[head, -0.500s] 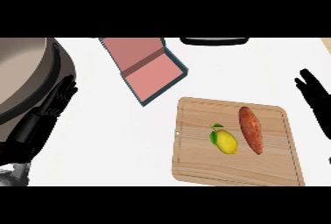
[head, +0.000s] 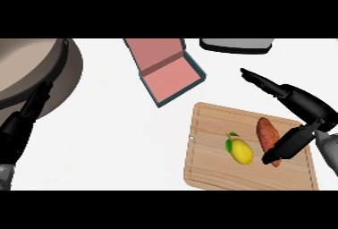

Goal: Pick the lemon from the cutting board and place it in the cardboard box

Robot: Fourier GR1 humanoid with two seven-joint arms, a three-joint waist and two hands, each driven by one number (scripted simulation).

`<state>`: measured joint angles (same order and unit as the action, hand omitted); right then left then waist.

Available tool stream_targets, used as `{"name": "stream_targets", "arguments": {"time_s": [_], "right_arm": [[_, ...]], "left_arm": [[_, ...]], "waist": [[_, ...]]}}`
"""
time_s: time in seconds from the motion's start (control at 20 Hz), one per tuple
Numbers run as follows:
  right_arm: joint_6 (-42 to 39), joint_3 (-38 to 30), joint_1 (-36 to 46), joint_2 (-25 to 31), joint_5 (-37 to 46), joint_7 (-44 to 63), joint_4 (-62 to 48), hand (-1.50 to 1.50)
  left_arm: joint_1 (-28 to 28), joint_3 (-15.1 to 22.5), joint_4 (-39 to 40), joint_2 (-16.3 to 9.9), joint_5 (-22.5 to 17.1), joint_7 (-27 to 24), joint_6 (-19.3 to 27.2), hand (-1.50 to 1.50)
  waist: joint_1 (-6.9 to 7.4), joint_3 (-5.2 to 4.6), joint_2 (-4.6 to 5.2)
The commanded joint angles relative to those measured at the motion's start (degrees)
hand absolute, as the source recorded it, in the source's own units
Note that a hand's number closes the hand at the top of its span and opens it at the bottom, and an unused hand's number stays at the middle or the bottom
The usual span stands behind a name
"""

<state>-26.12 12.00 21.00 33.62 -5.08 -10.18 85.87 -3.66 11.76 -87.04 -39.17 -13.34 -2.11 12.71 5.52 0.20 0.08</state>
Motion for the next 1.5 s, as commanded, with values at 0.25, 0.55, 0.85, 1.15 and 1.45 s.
{"name": "stream_targets", "arguments": {"time_s": [0.25, 0.55, 0.85, 1.15, 1.45], "right_arm": [[-16.66, 7.03, 0.70, -1.12, 3.16, -31.31, -14.53, -1.50], [-8.08, 10.57, 9.30, 4.60, 15.95, -41.38, -16.46, -1.50], [-3.03, 20.43, 17.91, 9.07, 28.70, -43.74, -19.47, -1.50], [-1.29, 29.27, 25.84, 6.54, 38.42, -39.69, -22.36, -1.50], [-1.42, 33.55, 27.37, 0.99, 43.55, -39.23, -27.55, -1.50]], "left_arm": [[-1.93, -1.32, 8.29, 1.45, 5.07, 3.75, 7.28, 0.00], [-1.63, -0.08, 9.38, 3.64, 6.50, 4.09, 8.40, 0.00], [-5.43, -0.64, 11.18, 3.32, 6.68, 5.95, 7.15, 0.00], [-4.85, 0.28, 10.27, 4.74, 8.47, 6.90, 8.23, 0.00], [-1.84, -3.36, 14.33, 4.87, 7.81, 1.16, 6.39, 0.00]], "waist": [[-2.55, 0.14, 1.48], [-2.72, 0.00, 0.87], [-2.26, -0.12, 0.90], [-2.87, -0.20, 0.33], [-4.26, -0.24, 0.11]]}}
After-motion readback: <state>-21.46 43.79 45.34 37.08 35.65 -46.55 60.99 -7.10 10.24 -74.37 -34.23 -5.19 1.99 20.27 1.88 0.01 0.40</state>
